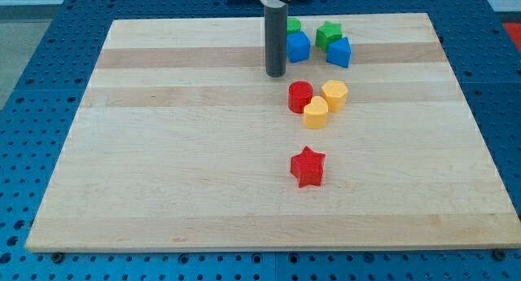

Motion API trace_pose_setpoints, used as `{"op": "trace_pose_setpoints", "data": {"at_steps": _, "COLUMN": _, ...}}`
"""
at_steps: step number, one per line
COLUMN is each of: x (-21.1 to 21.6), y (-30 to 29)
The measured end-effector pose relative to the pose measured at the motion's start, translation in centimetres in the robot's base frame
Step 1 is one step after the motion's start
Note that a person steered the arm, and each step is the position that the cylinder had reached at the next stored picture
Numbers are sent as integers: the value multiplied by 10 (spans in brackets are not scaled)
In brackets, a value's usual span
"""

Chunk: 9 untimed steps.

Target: Move the red circle to the right side

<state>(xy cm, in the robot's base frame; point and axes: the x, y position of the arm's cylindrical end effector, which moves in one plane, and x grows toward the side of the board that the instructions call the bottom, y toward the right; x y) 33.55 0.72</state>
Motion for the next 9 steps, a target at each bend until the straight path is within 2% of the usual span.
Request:
{"op": "trace_pose_setpoints", "data": {"at_steps": 1, "x": -8, "y": 7}}
{"op": "trace_pose_setpoints", "data": {"at_steps": 2, "x": -4, "y": 39}}
{"op": "trace_pose_setpoints", "data": {"at_steps": 3, "x": 24, "y": 122}}
{"op": "trace_pose_setpoints", "data": {"at_steps": 4, "x": 55, "y": 77}}
{"op": "trace_pose_setpoints", "data": {"at_steps": 5, "x": 64, "y": 62}}
{"op": "trace_pose_setpoints", "data": {"at_steps": 6, "x": 68, "y": 15}}
{"op": "trace_pose_setpoints", "data": {"at_steps": 7, "x": 65, "y": 21}}
{"op": "trace_pose_setpoints", "data": {"at_steps": 8, "x": 60, "y": -48}}
{"op": "trace_pose_setpoints", "data": {"at_steps": 9, "x": 48, "y": -81}}
